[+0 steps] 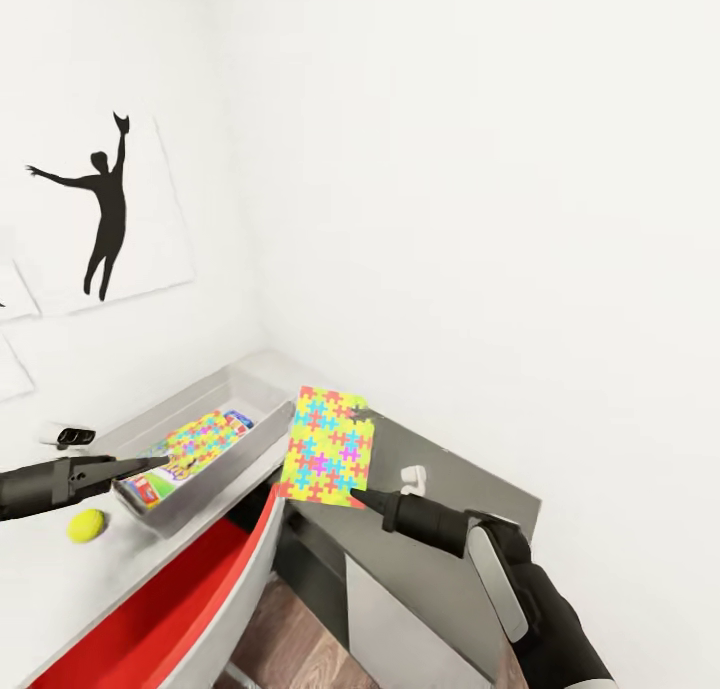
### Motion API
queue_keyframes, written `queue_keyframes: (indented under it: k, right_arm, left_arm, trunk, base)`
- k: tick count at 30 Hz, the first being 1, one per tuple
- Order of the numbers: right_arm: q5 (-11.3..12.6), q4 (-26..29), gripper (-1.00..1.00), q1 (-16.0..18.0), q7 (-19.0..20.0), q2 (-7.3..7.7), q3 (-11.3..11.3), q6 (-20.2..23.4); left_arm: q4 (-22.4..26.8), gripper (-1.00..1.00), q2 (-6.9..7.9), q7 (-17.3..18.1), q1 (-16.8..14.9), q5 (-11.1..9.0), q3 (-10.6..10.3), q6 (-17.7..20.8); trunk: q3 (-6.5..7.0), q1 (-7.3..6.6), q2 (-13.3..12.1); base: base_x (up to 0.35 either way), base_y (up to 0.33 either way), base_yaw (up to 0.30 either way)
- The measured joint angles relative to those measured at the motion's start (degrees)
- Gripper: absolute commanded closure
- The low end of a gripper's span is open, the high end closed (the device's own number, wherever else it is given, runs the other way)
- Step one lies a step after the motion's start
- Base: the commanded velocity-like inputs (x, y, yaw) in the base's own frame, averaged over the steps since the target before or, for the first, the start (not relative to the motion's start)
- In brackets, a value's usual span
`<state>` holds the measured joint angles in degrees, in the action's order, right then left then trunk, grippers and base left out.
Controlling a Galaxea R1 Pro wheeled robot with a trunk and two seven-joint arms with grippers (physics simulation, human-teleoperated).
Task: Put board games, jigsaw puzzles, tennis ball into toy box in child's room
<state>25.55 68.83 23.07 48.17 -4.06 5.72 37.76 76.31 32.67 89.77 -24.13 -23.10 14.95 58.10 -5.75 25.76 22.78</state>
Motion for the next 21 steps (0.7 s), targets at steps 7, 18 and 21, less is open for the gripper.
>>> queue_keyframes:
  k: [7,18,21]
  right_arm:
    - [0.11,-0.12,1.00,0.02,0.00,0.03,-0.22,0.00]
    - [0.35,-0.12,1.00,0.02,0.06,0.08,-0.39,-0.05]
    - [0.43,-0.12,1.00,0.01,0.04,0.09,-0.42,-0.32]
  left_arm:
    - [-0.11,-1.00,-0.02,0.00,0.00,0.05,0.01,-0.06]
    - [-0.12,-1.00,-0.42,0.01,0.03,0.14,0.09,-0.15]
    - [-0.12,-1.00,-0.42,0.01,0.01,0.14,0.10,-0.16]
  trunk:
    - [0.05,-0.03,0.01]
    - [0.06,-0.03,0.00]
    - [0.06,-0.02,0.01]
  base:
    - [0.014,0.269,0.281]
    - [0.203,0.114,0.230]
    - [0.044,0.000,0.023]
